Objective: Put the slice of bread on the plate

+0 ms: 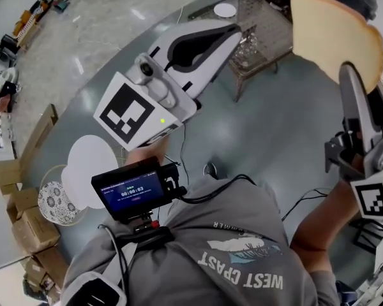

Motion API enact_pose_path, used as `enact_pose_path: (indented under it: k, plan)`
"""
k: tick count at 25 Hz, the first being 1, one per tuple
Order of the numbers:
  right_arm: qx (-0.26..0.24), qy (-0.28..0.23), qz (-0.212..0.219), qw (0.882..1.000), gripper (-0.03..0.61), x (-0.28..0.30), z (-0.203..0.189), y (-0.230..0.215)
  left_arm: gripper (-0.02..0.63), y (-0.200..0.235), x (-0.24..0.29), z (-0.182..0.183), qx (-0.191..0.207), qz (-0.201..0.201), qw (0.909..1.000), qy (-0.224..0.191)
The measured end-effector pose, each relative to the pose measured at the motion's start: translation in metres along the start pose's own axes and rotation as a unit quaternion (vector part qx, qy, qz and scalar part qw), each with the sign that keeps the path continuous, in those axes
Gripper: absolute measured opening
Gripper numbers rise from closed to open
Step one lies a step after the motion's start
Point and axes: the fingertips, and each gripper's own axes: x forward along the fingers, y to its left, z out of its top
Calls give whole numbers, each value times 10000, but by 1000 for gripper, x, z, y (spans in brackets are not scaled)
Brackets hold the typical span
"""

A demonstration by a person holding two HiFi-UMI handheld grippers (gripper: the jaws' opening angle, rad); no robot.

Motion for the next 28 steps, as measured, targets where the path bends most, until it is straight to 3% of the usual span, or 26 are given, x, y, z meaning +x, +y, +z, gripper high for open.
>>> enact_pose_path:
  k: [5,10,17,22,28]
  plan:
    - [76,86,49,9999,97,8,4,-23,8,10,24,5,-120,49,9998,-125]
    - [138,41,205,9997,97,17,9,-36,8,21,34,2,-32,223,9997,80]
    - [161,-101,468,9987,97,30,45,-79,8,37,77,33,149,387,9991,116]
    - [222,-130,618,9978,97,5,35,-148,8,21,143,4,227,516,9981,265]
    - [291,-205,778,9963,97,-7,23,-179,8,9,173,-11,324,578,9971,375]
